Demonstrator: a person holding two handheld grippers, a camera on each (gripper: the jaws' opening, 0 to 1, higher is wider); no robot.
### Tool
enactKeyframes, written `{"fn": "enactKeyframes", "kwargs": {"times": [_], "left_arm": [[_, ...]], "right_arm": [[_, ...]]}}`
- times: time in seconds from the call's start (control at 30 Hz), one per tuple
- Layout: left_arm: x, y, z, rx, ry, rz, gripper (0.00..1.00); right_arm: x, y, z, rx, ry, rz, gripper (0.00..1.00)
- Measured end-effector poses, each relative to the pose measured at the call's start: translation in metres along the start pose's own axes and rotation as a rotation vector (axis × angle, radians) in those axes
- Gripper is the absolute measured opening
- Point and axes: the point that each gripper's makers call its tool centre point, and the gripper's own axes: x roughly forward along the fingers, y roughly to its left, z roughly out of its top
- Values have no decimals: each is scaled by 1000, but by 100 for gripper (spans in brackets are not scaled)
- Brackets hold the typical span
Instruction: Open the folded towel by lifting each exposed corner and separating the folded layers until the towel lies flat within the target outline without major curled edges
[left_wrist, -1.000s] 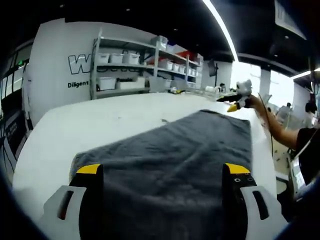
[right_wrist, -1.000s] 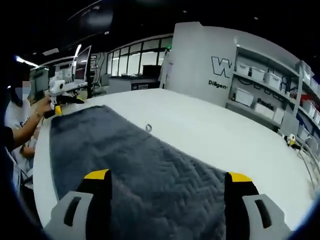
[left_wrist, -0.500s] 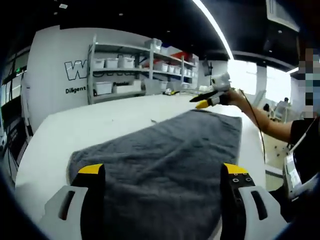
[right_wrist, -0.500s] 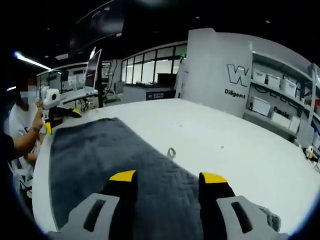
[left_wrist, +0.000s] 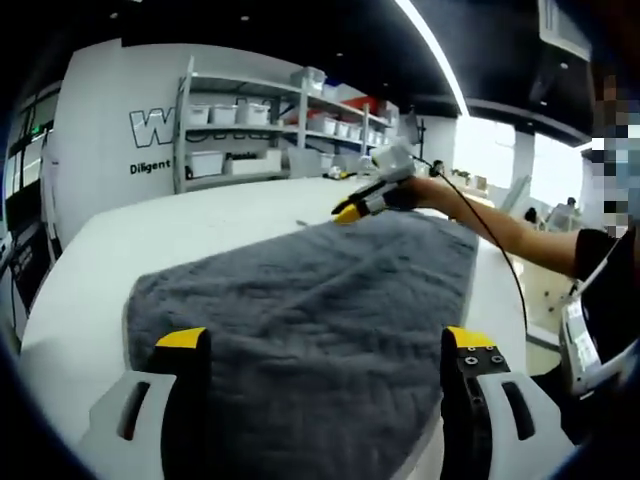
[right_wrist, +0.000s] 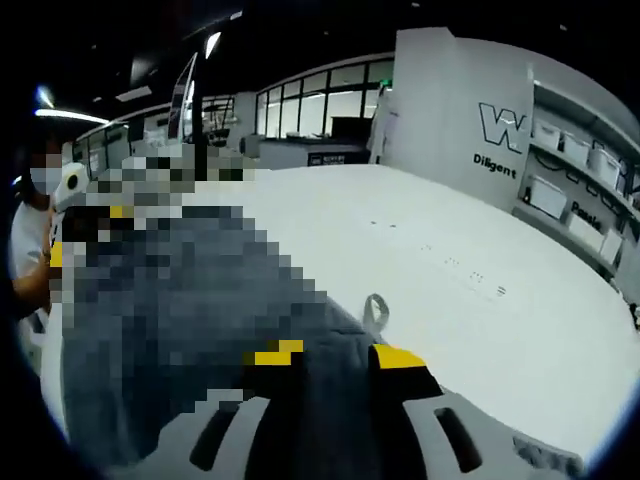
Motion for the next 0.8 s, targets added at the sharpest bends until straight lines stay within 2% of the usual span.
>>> {"fn": "enactKeyframes", "kwargs": {"times": [0.1, 0.13, 0.17, 0.2, 0.23, 0.37, 0.8], "left_arm": [[0, -3, -3, 2, 3, -4, 94], [0, -4, -4, 2, 6, -8, 93], [0, -5, -4, 2, 7, -8, 93], [0, -6, -5, 2, 8, -8, 93], [-1, -6, -6, 1, 6, -7, 93], [-2, -5, -6, -1, 4, -2, 93], [4, -11, -13, -9, 15, -15, 92]], "right_arm": [[8, 0, -10, -16, 36, 1, 16], [10, 0, -20, -44, 84, 12, 14], [12, 1, -20, -40, 69, 10, 12], [12, 3, -13, -19, 19, 21, 10], [11, 3, -19, -27, 44, 21, 8], [10, -3, -18, -32, 19, 9, 2], [18, -11, -12, -27, 6, 4, 3]]}}
